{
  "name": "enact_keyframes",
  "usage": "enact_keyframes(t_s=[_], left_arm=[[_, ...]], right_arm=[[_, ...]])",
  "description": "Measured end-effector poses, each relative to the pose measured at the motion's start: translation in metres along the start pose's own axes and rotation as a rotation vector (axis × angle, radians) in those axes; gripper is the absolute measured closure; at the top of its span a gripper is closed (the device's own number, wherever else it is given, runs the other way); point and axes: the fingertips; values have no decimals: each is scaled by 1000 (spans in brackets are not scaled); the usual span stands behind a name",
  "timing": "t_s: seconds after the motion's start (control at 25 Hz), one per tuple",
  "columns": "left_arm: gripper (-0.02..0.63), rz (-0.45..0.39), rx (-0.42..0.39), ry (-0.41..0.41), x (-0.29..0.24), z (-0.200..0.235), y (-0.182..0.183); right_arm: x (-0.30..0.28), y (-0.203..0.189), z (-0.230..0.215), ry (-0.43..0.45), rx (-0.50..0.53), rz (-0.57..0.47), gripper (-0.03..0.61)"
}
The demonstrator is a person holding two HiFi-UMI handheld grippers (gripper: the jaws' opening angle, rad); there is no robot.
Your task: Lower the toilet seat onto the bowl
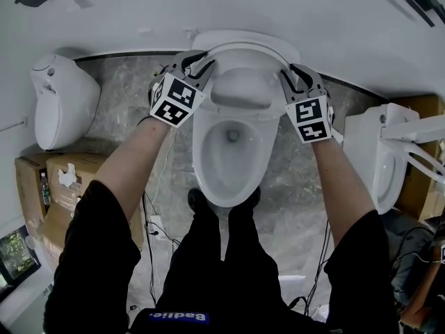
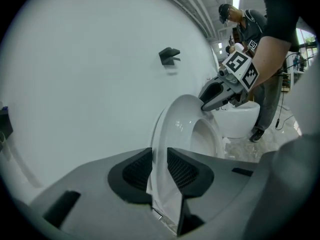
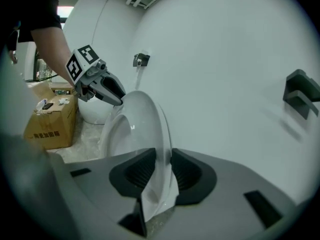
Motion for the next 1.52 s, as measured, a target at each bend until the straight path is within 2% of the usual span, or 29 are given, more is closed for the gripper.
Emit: enact_keyframes(t_s=[0.12, 0.28, 0.8, 1.2, 1.52], left_arm=[[529, -5, 5, 5, 1, 0, 0], [529, -10, 22, 11, 5, -4, 0], [558, -33, 26, 17, 42, -32, -5], [558, -52, 6, 11, 75, -69, -17], [557, -80, -55, -51, 107, -109, -38]], right_arm=[[4, 1, -1, -14, 22, -6, 475], [9, -2, 1, -31, 2, -15, 500], [49, -9, 26, -80, -5, -15, 505], [84, -22, 58, -124, -11, 28, 505], [115, -38, 98, -163, -31, 72, 505]])
Point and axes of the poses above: the fingertips, and each gripper's own axes: x backward along the fingers, z to its left, y out of its top, and after that the axes turned 7 degrees about z, right-handed
